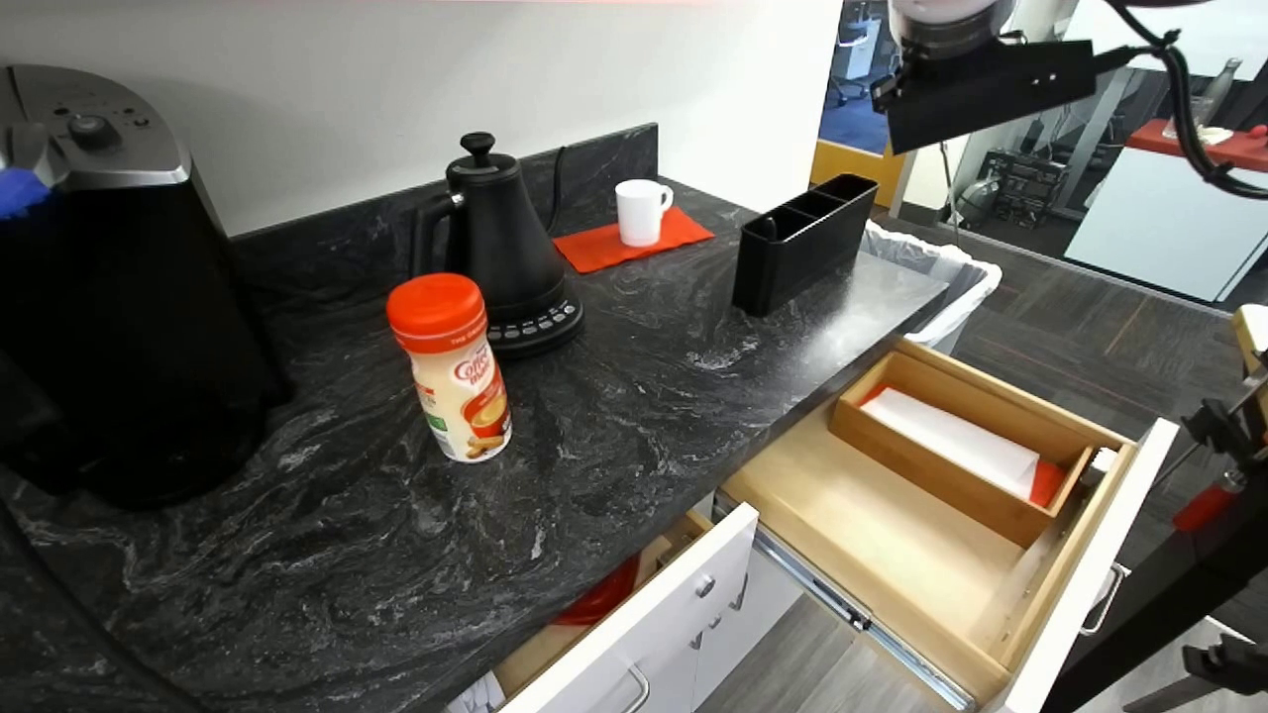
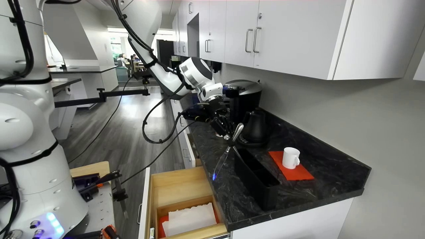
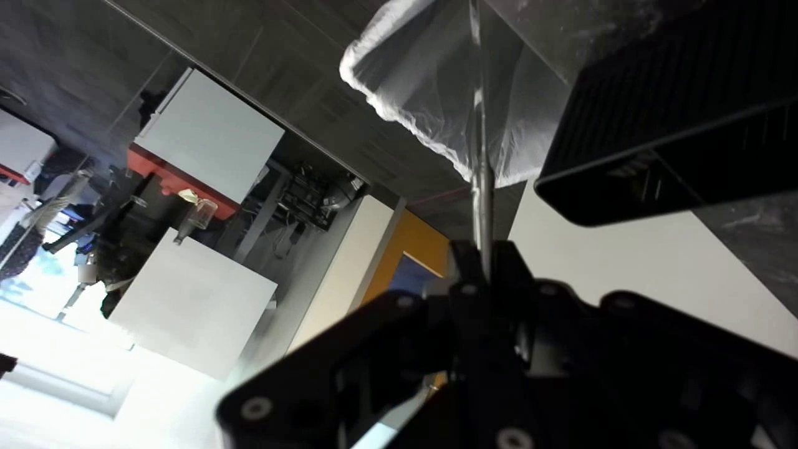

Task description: Remove the kitchen knife from the utensil holder and put it in the box that is in the open drawer

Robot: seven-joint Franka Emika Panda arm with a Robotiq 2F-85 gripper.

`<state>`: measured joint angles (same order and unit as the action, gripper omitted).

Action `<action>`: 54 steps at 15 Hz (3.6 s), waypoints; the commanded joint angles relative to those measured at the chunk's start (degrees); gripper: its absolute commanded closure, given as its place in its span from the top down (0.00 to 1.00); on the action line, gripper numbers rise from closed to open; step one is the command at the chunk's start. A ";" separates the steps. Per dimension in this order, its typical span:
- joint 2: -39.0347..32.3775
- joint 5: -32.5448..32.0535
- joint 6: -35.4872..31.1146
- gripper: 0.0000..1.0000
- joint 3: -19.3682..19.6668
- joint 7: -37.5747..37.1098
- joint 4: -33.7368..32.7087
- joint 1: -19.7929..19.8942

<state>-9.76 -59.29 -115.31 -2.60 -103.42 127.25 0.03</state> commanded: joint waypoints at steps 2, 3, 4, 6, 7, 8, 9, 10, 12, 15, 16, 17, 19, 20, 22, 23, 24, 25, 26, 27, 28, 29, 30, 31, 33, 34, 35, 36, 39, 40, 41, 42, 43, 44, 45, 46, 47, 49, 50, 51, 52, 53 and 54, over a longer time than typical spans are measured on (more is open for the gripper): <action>-0.20 3.29 -1.77 0.07 0.38 2.44 3.49 -0.79; -0.46 3.69 -2.32 0.07 0.44 2.79 4.21 -0.75; -0.78 3.89 -2.95 0.07 0.59 3.12 4.98 -0.65; -1.30 4.31 -4.62 0.07 0.82 3.57 6.78 -0.41; -1.73 4.56 -5.69 0.07 0.93 3.72 7.67 -0.31; -2.19 4.46 -6.72 0.07 1.09 3.73 8.45 -0.27; -2.66 3.78 -8.29 0.07 1.23 3.27 9.23 -0.33; -3.19 2.56 -9.66 0.07 1.48 2.69 9.85 -0.49; -4.33 -0.15 -12.78 0.07 2.12 1.96 10.13 -0.56; -5.72 -3.35 -14.77 0.07 2.71 2.26 9.43 -0.72; -5.96 -4.12 -15.26 0.07 2.85 2.32 9.43 -0.66; -6.27 -4.99 -15.65 0.07 3.02 2.28 9.47 -0.54; -6.69 -5.86 -16.58 0.07 3.32 2.39 9.76 -0.19; -6.96 -6.08 -17.03 0.07 3.46 2.58 9.93 0.01; -7.91 -5.31 -19.12 0.07 3.77 3.05 10.41 0.73; -8.52 -5.01 -20.42 0.07 4.00 3.24 10.64 1.06; -9.06 -4.70 -21.55 0.07 4.21 3.50 10.71 1.30; -9.81 -4.44 -22.70 0.07 4.46 3.87 10.78 1.56; -10.41 -4.11 -23.96 0.07 4.66 4.44 10.84 1.85; -11.11 -3.62 -25.21 0.07 4.76 5.34 10.89 2.24; -11.73 -3.03 -26.42 0.07 4.87 6.29 11.00 2.52; -12.37 -2.31 -27.65 0.07 4.99 7.66 11.01 2.84; -12.84 -1.49 -28.61 0.07 5.07 8.95 11.08 3.00; -13.38 -0.88 -29.49 0.07 5.20 10.35 11.03 3.07; -14.14 1.29 -30.84 0.07 5.16 14.28 11.11 3.22; -14.42 2.59 -31.12 0.07 5.12 16.55 11.18 3.20; -14.59 3.91 -31.21 0.07 5.15 18.58 11.28 3.08; -14.54 5.01 -31.02 0.07 5.22 20.71 11.45 2.88; -14.12 8.70 -29.96 0.07 5.51 26.89 12.02 2.38; -14.09 9.91 -29.79 0.07 5.65 28.65 12.20 2.24; -13.98 11.19 -29.54 0.07 5.79 30.28 12.36 2.05; -13.92 12.23 -29.42 0.07 6.01 31.68 12.48 1.83; -13.83 13.37 -29.29 0.07 6.21 32.94 12.59 1.63; -13.81 14.30 -29.26 0.07 6.52 33.99 12.67 1.38; -13.82 15.38 -29.25 0.07 6.69 35.19 12.71 1.21; -13.89 16.18 -29.28 0.07 6.93 36.06 12.75 0.99; -13.89 17.13 -29.27 0.07 7.10 37.08 12.82 0.81; -13.92 18.49 -29.30 0.07 7.61 38.61 12.87 0.27; -13.92 19.03 -29.30 0.07 7.89 39.25 12.88 -0.05; -13.93 19.46 -29.25 0.06 8.09 39.72 12.84 -0.34; -13.95 19.88 -29.27 0.07 8.31 40.26 12.83 -0.57; -13.95 20.30 -29.24 0.07 8.48 40.70 12.83 -0.82; -13.96 20.59 -29.27 0.07 8.70 41.05 12.83 -1.09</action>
<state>-25.06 -40.95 -144.62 4.42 -65.00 138.73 0.81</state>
